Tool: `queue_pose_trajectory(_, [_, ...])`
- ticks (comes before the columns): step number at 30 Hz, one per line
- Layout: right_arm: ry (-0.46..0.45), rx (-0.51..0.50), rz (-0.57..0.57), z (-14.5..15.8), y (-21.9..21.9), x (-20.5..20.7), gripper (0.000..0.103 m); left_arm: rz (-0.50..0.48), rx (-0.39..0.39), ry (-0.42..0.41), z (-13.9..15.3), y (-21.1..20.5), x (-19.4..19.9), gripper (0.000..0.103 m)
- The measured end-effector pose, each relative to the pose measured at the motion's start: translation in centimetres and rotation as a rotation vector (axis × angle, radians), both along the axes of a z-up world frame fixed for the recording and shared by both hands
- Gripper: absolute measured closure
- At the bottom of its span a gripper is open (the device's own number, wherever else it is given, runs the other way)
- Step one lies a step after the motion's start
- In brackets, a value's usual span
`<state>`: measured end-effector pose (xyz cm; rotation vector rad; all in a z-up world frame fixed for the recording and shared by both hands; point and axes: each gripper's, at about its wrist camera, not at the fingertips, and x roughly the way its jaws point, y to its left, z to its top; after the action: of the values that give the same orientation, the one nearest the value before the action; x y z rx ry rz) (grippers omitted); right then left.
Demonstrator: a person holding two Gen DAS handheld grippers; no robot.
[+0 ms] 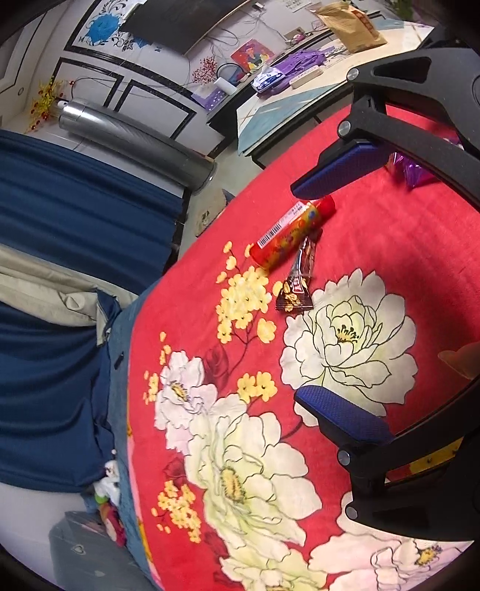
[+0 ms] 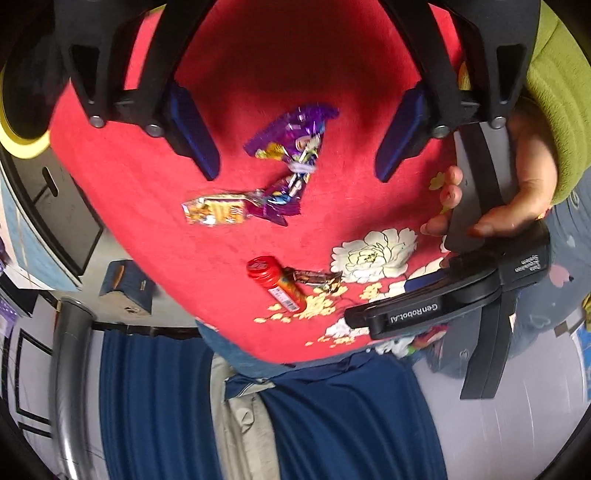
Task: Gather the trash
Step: 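Move both tools back over the bed toward the purple wrappers and red tube, then grasp the purple wrapper with the right gripper while the left grasps a brown wrapper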
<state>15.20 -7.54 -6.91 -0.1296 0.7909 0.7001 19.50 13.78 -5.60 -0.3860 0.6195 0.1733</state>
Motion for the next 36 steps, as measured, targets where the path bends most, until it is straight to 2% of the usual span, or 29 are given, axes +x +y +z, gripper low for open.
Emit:
queue_pose_trajectory(3, [0.034,-0.021,0.020,-1.1,1.1,1.0,0.033,-0.011,-0.016,0.020,-0.8,0.4,0.9,0.019])
queue_pose_trajectory(5, [0.067,-0.034,0.026,-1.9,1.5,1.5,0.043,-0.018,-0.049,0.038,-1.6,0.8,1.5,0.025])
queue_pose_trajectory(6, [0.083,-0.032,0.026,-2.3,1.5,1.6,0.052,-0.021,-0.071,0.045,-1.9,1.0,1.9,0.029])
queue_pose_trajectory(9, [0.119,0.000,0.015,-2.9,0.9,1.6,0.064,-0.027,-0.140,0.066,-3.0,1.7,2.9,0.037])
queue_pose_trajectory(12, [0.128,0.037,0.019,-3.0,0.3,1.1,0.065,-0.023,-0.224,0.092,-4.3,2.5,3.9,0.041])
queue_pose_trajectory(17, [0.147,0.083,0.023,-2.7,-0.3,-0.2,0.065,-0.043,-0.254,0.083,-4.4,2.3,4.6,0.051])
queue_pose_trajectory(19, [0.153,0.096,0.028,-2.6,-0.3,-0.7,0.065,-0.067,-0.251,0.084,-4.4,1.8,4.8,0.069])
queue_pose_trajectory(22, [0.157,0.105,0.036,-2.4,-0.3,-1.5,0.065,-0.097,-0.267,0.086,-4.6,1.5,4.8,0.081])
queue_pose_trajectory(29, [0.156,0.116,0.047,-1.8,-0.3,-2.8,0.065,-0.106,-0.278,0.057,-4.4,1.5,3.7,0.089])
queue_pose_trajectory(33, [0.151,0.122,0.051,-1.6,-0.4,-2.8,0.066,-0.106,-0.294,0.027,-3.9,1.8,2.1,0.100])
queue_pose_trajectory(36, [0.146,0.129,0.052,-1.3,-0.6,-2.9,0.066,-0.114,-0.277,0.008,-3.1,1.6,1.0,0.100])
